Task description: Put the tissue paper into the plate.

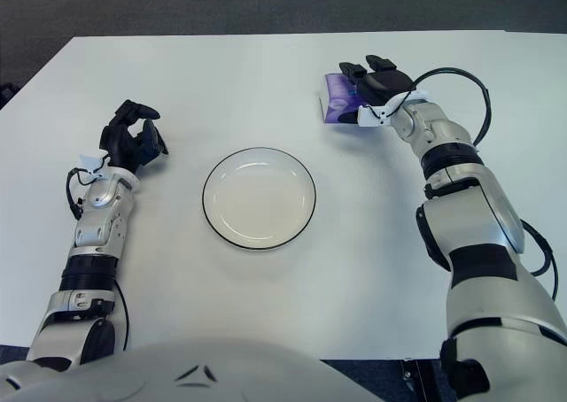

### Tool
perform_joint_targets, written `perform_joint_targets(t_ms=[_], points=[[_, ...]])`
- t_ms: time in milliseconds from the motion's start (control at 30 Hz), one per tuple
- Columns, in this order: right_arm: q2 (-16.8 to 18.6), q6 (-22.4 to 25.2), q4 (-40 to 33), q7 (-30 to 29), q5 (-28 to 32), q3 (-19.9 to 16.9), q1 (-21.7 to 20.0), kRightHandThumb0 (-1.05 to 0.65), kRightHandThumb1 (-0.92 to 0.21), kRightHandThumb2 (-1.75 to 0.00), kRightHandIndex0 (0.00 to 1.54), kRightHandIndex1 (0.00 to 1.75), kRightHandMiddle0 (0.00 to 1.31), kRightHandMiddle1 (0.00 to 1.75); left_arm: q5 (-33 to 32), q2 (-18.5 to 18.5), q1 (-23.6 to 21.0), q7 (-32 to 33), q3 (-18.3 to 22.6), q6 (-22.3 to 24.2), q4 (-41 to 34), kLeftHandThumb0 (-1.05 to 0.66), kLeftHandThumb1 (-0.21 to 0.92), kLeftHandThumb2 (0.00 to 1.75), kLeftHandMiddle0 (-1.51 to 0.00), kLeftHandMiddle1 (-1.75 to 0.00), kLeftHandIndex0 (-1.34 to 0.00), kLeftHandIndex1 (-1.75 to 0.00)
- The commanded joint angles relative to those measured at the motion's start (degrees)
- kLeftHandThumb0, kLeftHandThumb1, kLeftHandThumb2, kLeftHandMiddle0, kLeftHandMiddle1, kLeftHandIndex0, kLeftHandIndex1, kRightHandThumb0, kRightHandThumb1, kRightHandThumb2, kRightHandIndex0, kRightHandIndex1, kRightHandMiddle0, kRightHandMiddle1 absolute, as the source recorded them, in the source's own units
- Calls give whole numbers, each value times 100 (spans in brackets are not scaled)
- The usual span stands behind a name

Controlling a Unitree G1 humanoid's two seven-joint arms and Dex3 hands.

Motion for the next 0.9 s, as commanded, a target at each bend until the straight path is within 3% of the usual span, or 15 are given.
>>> perform_joint_targets(t_ms=[0, 867], points=[[57, 53, 90, -71, 28, 51, -173, -104, -92, -59, 0, 0, 3, 3, -13, -282, 706, 21, -27, 11, 304, -41, 56, 101, -104, -175, -43, -175], [375, 750, 816, -453, -13, 309, 195, -103, -92, -65, 0, 0, 0, 27, 90, -277, 843, 137, -38, 14, 123, -41, 57, 101, -107, -175, -43, -175]])
